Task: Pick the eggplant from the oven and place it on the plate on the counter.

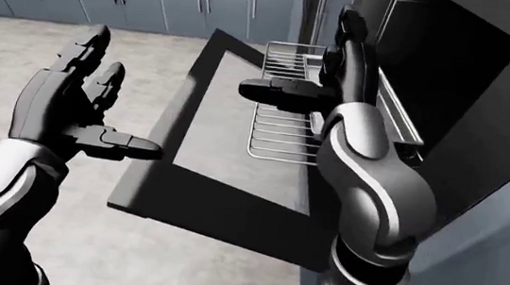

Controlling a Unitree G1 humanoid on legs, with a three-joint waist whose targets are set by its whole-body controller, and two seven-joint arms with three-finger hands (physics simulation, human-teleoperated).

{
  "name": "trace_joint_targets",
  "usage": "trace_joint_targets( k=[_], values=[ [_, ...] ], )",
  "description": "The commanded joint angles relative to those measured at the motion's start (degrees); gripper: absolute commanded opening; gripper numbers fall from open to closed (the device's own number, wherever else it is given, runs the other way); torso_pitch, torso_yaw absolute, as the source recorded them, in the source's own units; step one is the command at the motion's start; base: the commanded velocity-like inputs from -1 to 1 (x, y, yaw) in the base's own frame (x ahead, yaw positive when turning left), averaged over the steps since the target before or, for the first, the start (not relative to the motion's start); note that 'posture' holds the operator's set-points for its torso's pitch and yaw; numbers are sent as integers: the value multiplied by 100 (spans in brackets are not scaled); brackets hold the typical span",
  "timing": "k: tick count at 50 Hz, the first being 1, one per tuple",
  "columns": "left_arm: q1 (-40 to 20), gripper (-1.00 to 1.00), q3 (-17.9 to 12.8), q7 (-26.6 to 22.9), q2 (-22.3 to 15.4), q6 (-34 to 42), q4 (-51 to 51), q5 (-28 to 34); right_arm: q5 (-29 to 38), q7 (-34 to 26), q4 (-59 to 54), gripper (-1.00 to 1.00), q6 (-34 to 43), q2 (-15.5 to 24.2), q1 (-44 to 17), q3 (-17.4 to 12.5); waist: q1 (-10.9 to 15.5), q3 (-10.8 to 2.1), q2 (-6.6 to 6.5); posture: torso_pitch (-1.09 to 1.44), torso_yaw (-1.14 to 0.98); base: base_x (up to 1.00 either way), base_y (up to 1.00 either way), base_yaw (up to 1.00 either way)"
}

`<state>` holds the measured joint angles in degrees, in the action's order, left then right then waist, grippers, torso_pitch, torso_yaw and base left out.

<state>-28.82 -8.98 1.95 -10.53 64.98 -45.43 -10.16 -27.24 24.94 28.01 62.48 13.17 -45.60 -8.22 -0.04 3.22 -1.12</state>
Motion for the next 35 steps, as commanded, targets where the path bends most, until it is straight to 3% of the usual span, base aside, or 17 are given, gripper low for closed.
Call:
trace_joint_targets(
  k=[1, 4, 6, 11, 13, 14, 15, 16, 18, 19, 23, 28, 30, 32, 33, 34, 35],
  values=[
    [-177, 100, -83, 23, -41, -129, -152, 20, 116, -77, 138, 100, -95, -17, -223, -45, 23, -253, 32, 0, 0, 0, -30, 0],
    [-185, 100, -75, 34, -40, -90, -194, 12, 150, -98, 190, 100, -75, -80, -210, -102, 6, -283, -179, 0, 0, 0, -30, 0],
    [-214, 100, -73, 39, -46, -59, -196, 8, 178, -129, 173, 100, -110, -98, -187, -86, 25, -347, -193, 0, 0, 0, -30, 0],
    [-184, 100, -69, 34, -42, -100, -178, 7, 206, -134, 174, 100, -119, -150, -194, -73, 75, -250, 27, 0, 0, 0, -30, 0],
    [-151, 100, -77, 23, -45, -128, -179, 4, 218, -137, 172, 100, -129, -170, -189, -61, 96, -261, 243, 0, 0, 0, -30, 0],
    [-110, 100, -59, 12, -48, -196, -142, 19, 231, -140, 162, 100, -152, -178, -186, -59, 93, -316, 448, 0, 0, 0, -16, 0],
    [-100, 100, -61, 4, -49, -219, -127, 24, 239, -138, 169, 100, -153, -186, -193, -50, 164, -262, 527, 0, 0, 0, 0, 0],
    [-101, 100, -66, 0, -46, -228, -117, 26, 253, -156, 181, 100, -179, -202, -184, -17, 115, -122, 441, 0, 0, 0, 0, 0],
    [-110, 100, -77, 0, -45, -196, -140, 20, 134, -181, 226, 100, -148, -272, -185, -65, 142, -125, 373, 0, 0, 0, 0, 0],
    [-104, 100, -82, -3, -46, -198, -144, 19, 114, -184, 257, 100, -152, -275, -172, -47, 56, -237, 341, 0, 0, 0, 0, -38],
    [-51, 100, -70, -12, -34, -273, -116, 25, 127, -223, 236, 100, -161, -274, -157, 23, 7, -219, 190, 0, 0, 0, 0, -62],
    [-17, 100, -93, -32, -35, -284, -128, 24, 332, -301, 254, 100, -193, -273, -145, 217, 98, -97, 9, 0, 0, 0, 0, -52],
    [-23, 100, -106, -39, -46, -286, -124, 16, 454, -344, 239, 100, -154, -326, -181, 236, 7, -47, 4, 0, 0, 0, 0, 0],
    [-21, 100, -114, -42, -53, -290, -125, 12, 526, -389, 215, 100, -141, -370, -198, 223, -62, -132, -165, 0, 0, 1, 0, 0],
    [-12, 100, -119, -46, -54, -310, -110, 11, 552, -412, 205, 100, -143, -387, -200, 203, -67, -331, -398, 0, 0, 15, 0, 0],
    [-23, 100, -117, -38, -51, -288, -121, 6, 580, -431, 187, 100, -152, -396, -203, 191, 23, -180, -116, 0, 0, 26, 0, 0],
    [-26, 100, -108, -33, -49, -286, -122, 7, 595, -451, 180, 100, -160, -404, -206, 187, -21, -76, -229, 0, 0, 27, 0, 0]
  ],
)
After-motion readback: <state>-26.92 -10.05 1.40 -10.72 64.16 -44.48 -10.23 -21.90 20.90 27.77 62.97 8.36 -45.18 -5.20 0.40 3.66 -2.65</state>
